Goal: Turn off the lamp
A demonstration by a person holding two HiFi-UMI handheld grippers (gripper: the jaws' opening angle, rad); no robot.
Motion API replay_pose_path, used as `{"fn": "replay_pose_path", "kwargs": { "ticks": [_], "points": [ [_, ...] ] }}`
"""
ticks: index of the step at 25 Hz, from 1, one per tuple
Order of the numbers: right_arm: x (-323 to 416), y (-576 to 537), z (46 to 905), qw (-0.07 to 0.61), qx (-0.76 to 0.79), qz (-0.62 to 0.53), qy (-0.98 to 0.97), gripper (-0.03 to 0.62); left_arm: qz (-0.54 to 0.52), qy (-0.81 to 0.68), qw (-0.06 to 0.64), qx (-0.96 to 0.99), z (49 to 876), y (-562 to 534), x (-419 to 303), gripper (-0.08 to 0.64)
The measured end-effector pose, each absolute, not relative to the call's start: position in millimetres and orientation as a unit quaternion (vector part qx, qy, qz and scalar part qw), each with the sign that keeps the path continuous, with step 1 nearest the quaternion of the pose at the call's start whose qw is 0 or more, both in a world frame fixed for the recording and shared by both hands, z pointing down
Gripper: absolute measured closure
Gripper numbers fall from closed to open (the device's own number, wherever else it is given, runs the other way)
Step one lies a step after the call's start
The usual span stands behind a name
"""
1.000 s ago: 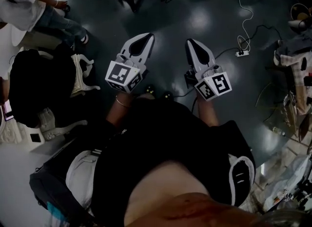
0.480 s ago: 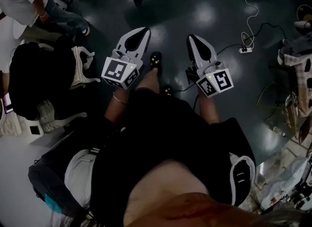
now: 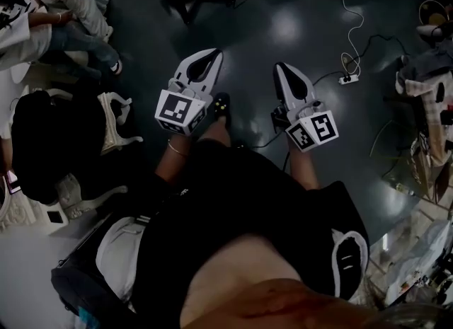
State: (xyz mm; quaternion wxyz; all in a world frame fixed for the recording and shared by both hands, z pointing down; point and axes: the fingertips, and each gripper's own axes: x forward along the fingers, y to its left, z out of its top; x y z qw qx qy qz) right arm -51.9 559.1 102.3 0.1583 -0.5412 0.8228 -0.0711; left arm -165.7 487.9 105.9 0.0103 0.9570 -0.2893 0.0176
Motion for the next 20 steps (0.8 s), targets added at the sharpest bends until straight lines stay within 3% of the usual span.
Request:
{"fn": "replay_pose_path", "kwargs": {
  "ticks": [20],
  "points": [
    [-35.4, 445.7, 118.1, 0.14, -0.548, -0.087, 0.82, 0.591, 0.029, -0.294, 0.035, 0.955, 135.6, 370.2, -150.6, 0.554]
  ]
}}
